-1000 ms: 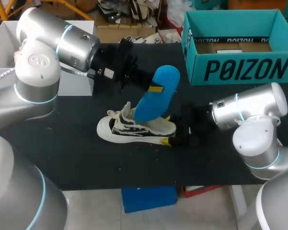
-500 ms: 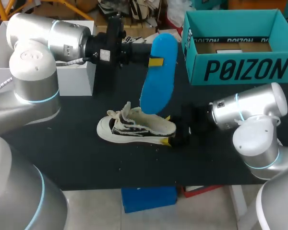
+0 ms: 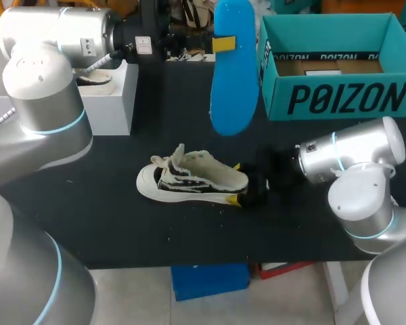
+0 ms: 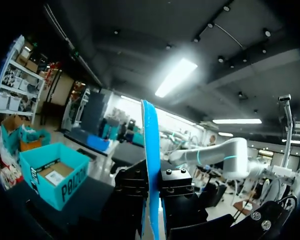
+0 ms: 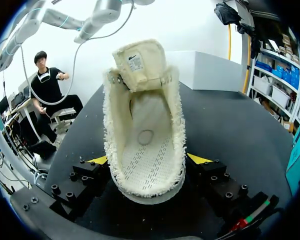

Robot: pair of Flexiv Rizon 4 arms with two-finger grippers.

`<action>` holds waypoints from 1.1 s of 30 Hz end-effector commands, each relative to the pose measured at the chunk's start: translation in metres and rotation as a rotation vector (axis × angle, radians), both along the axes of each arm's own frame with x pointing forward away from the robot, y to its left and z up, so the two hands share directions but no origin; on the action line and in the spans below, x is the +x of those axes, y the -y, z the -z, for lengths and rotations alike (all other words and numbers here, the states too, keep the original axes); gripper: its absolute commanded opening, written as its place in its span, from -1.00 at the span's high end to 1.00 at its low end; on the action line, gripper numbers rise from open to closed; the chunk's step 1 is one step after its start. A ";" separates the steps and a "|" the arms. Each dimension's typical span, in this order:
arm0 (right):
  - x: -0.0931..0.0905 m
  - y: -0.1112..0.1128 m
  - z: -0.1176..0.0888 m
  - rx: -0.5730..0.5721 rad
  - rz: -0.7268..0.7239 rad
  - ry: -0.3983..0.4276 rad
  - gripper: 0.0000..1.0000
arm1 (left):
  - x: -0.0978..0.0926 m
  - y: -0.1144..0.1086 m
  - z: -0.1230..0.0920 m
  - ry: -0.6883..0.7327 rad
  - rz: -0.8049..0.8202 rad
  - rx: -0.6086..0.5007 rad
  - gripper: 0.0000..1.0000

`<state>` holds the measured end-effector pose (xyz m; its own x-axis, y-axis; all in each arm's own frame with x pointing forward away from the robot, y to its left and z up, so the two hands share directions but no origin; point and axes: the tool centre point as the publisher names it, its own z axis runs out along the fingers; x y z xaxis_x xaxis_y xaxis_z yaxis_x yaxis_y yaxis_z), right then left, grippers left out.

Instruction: Take the shoe out of the shoebox, open the shoe tongue, remove and reinsert the insole, then place the shoe into the shoebox

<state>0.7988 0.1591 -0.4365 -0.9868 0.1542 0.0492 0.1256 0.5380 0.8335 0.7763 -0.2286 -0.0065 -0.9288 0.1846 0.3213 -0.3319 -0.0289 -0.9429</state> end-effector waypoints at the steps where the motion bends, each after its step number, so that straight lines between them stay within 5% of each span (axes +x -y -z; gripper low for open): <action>1: 0.000 0.000 0.000 -0.002 0.001 -0.001 1.00 | -0.004 0.002 -0.017 0.014 0.006 -0.016 1.00; 9: 0.000 0.000 0.000 -0.002 0.001 -0.001 1.00 | -0.018 0.008 -0.051 0.043 0.049 -0.072 1.00; 24: 0.000 0.000 0.000 -0.002 0.001 -0.001 0.99 | -0.028 0.011 -0.062 0.056 0.062 -0.104 1.00; 25: 0.000 0.001 -0.001 -0.005 0.002 -0.003 0.22 | -0.028 0.011 -0.062 0.056 0.062 -0.104 1.00; 26: -0.001 0.002 -0.004 -0.014 0.005 -0.001 -1.00 | -0.028 0.011 -0.062 0.056 0.062 -0.104 1.00; 33: -0.002 0.011 -0.034 -0.173 -0.013 0.024 -1.00 | -0.028 0.011 -0.062 0.056 0.062 -0.104 1.00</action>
<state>0.7998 0.1535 -0.4251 -0.9879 0.1552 -0.0040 0.0886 0.5852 0.8060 0.7491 -0.2386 0.0563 -0.9298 0.2740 0.2456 -0.2838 -0.1093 -0.9526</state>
